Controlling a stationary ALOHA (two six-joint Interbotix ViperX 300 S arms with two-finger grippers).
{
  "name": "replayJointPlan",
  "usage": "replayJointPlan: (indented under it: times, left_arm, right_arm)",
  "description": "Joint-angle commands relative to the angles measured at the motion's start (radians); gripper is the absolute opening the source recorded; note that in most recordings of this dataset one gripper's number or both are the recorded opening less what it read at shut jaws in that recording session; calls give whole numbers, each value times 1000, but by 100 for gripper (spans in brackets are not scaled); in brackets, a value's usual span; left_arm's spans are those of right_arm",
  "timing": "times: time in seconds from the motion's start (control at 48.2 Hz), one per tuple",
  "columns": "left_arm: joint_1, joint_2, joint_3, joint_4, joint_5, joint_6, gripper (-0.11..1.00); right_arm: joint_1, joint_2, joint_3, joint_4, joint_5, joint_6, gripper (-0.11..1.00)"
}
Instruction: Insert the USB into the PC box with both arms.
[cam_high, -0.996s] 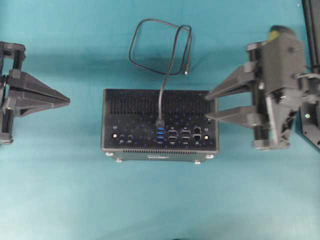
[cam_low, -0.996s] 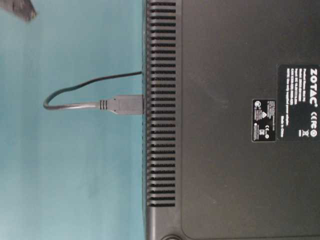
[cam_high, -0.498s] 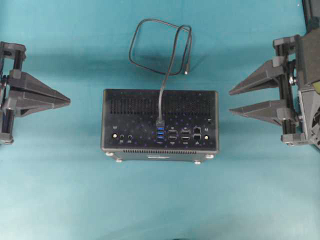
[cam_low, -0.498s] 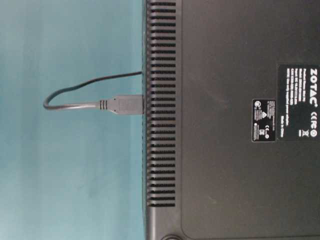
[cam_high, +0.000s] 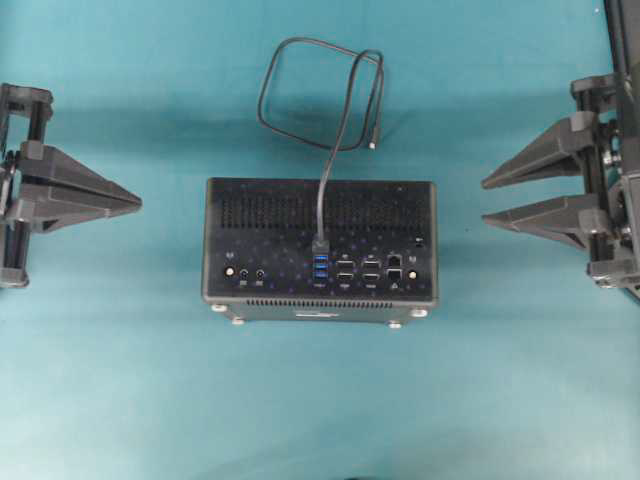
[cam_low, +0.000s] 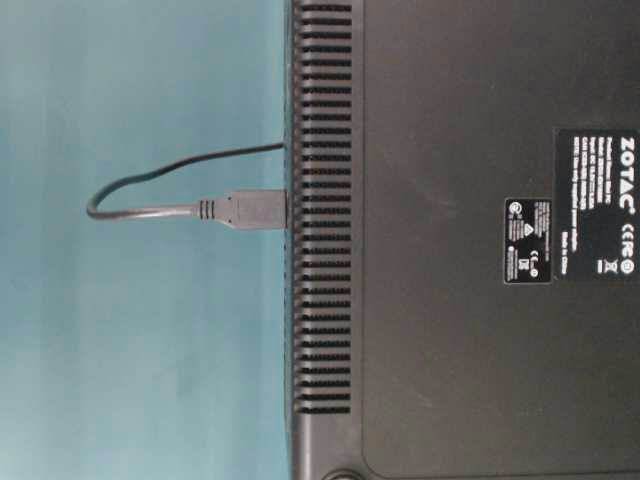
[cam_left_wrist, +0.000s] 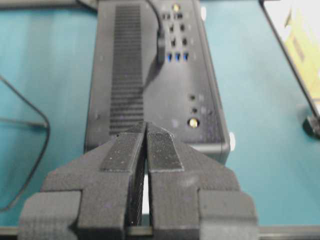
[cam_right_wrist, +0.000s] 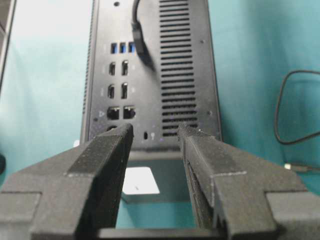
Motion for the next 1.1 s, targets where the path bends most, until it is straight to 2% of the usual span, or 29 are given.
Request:
replayJointPlan:
  times: [0.0,0.457,0.685,1.079]
  left_arm:
    - [-3,3,-18,3,8,-2,0]
    - [-3,-2,-38,3,-5,3,0]
    - [-3,-9,-31,3,-121,35,0]
    - [-3,-5,-18,3,-112,31,0]
  right_arm:
    - [2,-9,-3,0,-9,12,48]
    - [2,-60,17,2,-11,14,48]
    - [2,-67,32,2,-43,14,48]
    - [2,-103,61,2,-84,14,47]
